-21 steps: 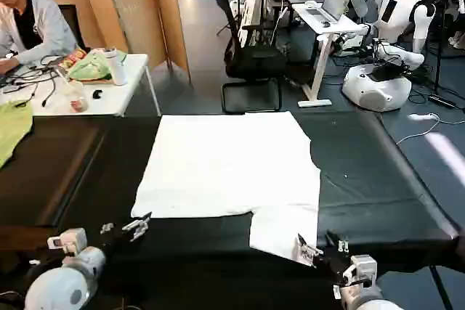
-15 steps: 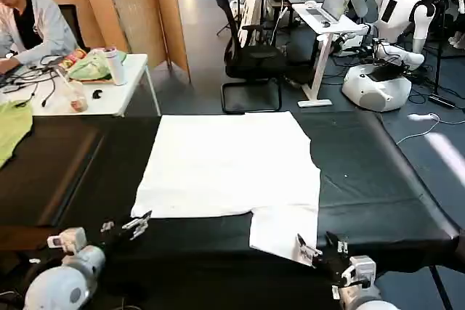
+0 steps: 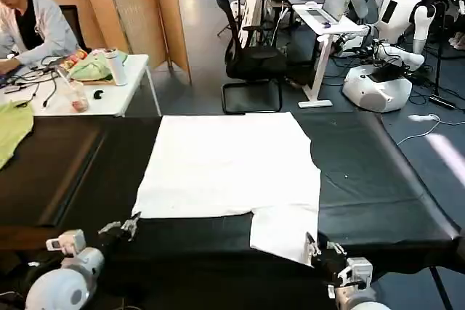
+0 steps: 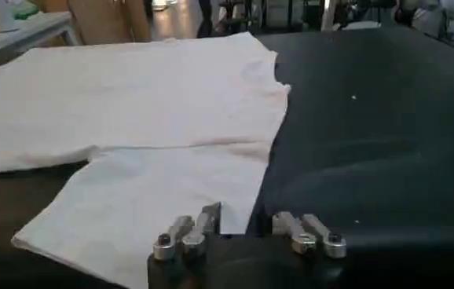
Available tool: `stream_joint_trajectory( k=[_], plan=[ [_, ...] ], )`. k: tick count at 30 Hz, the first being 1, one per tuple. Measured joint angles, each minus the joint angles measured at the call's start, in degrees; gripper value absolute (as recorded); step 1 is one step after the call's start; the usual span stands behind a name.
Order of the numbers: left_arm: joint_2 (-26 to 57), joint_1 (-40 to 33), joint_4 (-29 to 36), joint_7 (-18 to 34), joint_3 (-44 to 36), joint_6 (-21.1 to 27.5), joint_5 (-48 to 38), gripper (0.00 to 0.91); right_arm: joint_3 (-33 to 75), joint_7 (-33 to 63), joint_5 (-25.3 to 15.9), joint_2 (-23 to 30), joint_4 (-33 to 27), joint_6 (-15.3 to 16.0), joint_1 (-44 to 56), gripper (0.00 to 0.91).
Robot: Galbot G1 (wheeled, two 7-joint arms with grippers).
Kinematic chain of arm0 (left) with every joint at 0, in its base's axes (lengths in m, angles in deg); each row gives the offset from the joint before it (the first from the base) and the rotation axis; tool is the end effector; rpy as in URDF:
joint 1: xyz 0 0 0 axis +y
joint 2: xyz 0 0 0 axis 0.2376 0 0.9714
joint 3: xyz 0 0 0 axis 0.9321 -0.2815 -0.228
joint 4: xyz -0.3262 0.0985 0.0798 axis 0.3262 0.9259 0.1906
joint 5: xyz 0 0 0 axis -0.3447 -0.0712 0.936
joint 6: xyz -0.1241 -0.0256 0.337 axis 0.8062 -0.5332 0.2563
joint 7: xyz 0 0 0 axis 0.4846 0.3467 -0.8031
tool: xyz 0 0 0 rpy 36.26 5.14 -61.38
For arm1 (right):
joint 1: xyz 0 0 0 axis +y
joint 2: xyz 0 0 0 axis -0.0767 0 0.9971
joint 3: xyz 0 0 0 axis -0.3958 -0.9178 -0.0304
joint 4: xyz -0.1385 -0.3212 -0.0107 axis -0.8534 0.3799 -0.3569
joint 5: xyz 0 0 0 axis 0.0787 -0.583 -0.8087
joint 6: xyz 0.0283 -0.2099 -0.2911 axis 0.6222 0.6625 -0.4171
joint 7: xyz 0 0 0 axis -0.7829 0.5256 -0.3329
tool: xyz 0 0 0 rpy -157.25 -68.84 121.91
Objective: Fold and organize the clothes.
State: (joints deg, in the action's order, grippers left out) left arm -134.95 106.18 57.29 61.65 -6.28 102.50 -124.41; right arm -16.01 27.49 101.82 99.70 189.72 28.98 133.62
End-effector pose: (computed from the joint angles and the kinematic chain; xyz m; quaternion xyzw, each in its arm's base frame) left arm 0.2050 0.1354 -0.2828 -0.0295 -0.9462 0.1025 0.3054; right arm 0.1409 -0.0302 -0.2528 0.0111 -0.9567 -0.0223 0.2901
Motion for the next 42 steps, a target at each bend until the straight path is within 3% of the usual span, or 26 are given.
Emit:
stream_joint_trajectory(
  k=[5, 9, 13, 18, 25, 42],
  plan=[
    [-0.3, 1.9, 2.8, 1.9, 0.8, 1.0, 0.0, 0.000, 1.6, -0.4, 0.4, -0.1, 4.4, -0.3, 2.7, 0.000],
    [-0.4, 5.1, 7.1, 2.8, 2.3, 1.2, 0.5, 0.000, 3.2, -1.6, 2.1, -0.8, 4.7, -3.0, 1.8, 0.000],
    [-0.8, 8.5, 10.8, 2.9, 4.2, 0.2, 0.4, 0.000, 3.4, -3.3, 4.4, -2.1, 2.2, -7.3, -1.1, 0.000],
    [-2.3, 7.8, 11.5, 2.6, 3.8, -4.9, 0.9, 0.000, 2.1, -4.2, 6.9, -4.4, -4.8, -12.2, -8.1, 0.000],
    [-5.3, 0.4, 7.3, 1.2, 0.5, -9.6, 5.5, 0.000, -0.5, -4.1, 8.2, -6.9, -14.6, -14.3, -20.6, 0.000],
    [-4.8, -15.2, -9.1, 0.0, -5.4, -12.2, 14.9, 0.000, -6.7, -6.3, 5.5, -4.9, -36.8, -16.0, -41.3, 0.000]
  ],
)
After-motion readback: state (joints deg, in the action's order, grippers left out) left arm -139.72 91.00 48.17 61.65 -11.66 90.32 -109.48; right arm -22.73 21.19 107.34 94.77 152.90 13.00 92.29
